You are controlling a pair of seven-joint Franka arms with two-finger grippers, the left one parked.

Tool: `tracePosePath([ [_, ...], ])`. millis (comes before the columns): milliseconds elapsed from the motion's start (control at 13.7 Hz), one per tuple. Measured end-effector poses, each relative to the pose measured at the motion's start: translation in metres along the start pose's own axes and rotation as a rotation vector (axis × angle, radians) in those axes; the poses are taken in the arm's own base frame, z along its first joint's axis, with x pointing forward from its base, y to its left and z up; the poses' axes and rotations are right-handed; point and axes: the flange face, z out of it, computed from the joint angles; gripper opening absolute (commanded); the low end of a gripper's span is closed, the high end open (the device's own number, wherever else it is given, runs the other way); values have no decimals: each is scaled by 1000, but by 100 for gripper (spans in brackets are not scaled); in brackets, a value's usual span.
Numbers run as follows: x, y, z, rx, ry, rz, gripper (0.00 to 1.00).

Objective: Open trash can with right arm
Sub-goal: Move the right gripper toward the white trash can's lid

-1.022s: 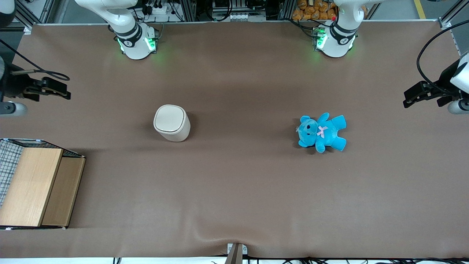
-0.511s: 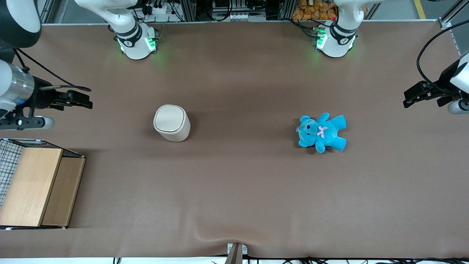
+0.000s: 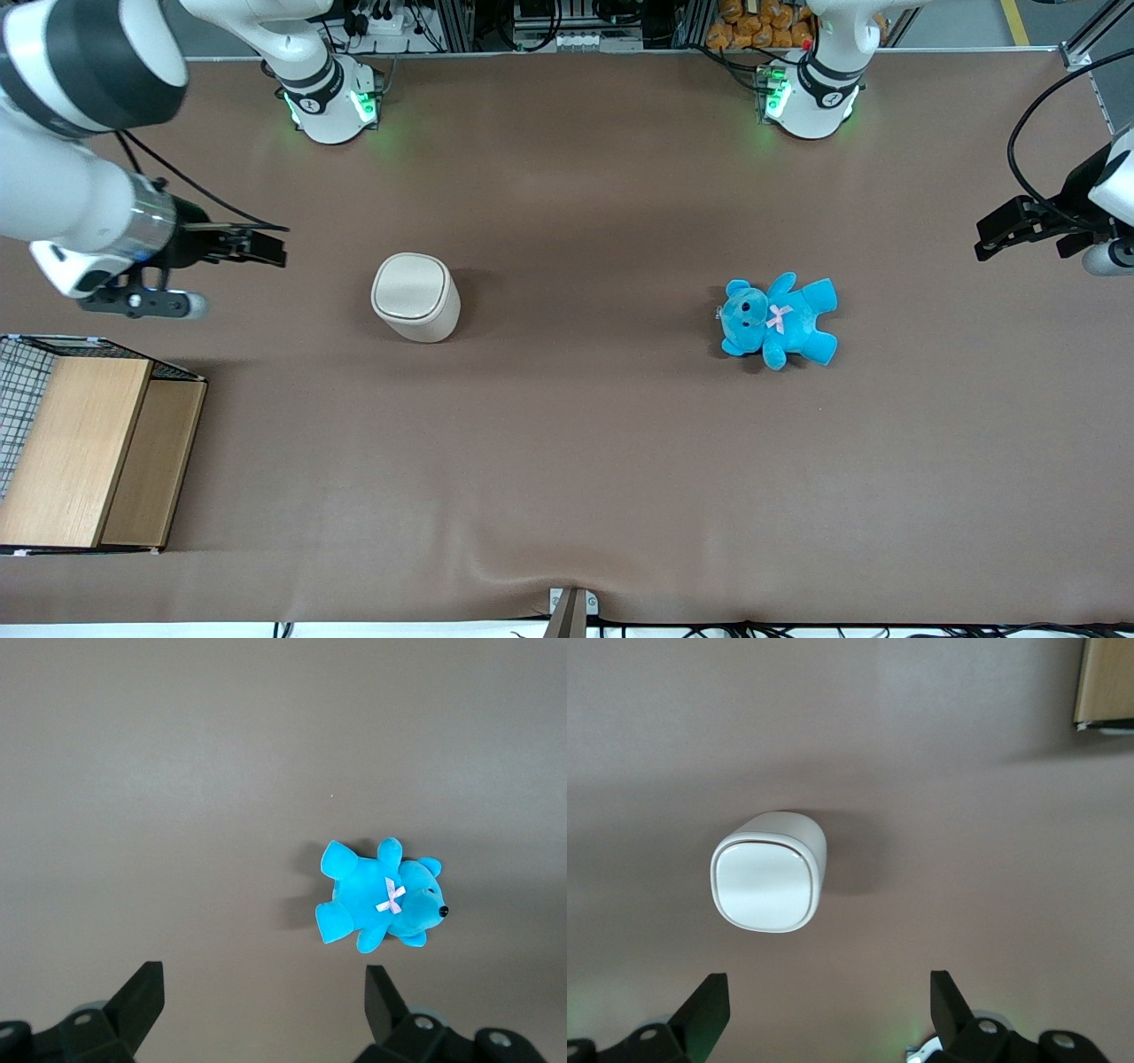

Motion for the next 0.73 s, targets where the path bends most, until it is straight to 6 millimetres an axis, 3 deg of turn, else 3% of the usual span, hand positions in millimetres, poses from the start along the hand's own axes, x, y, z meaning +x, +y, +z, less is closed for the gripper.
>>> tracePosePath([
  [219, -3, -22, 17, -2, 1, 18, 100],
  [365, -1, -26, 33, -5, -4, 20, 100],
  [511, 0, -30, 51, -10, -12, 25, 77],
  [584, -1, -35, 61, -13, -15, 22, 53],
  [730, -9, -51, 79, -18, -10, 15, 17],
])
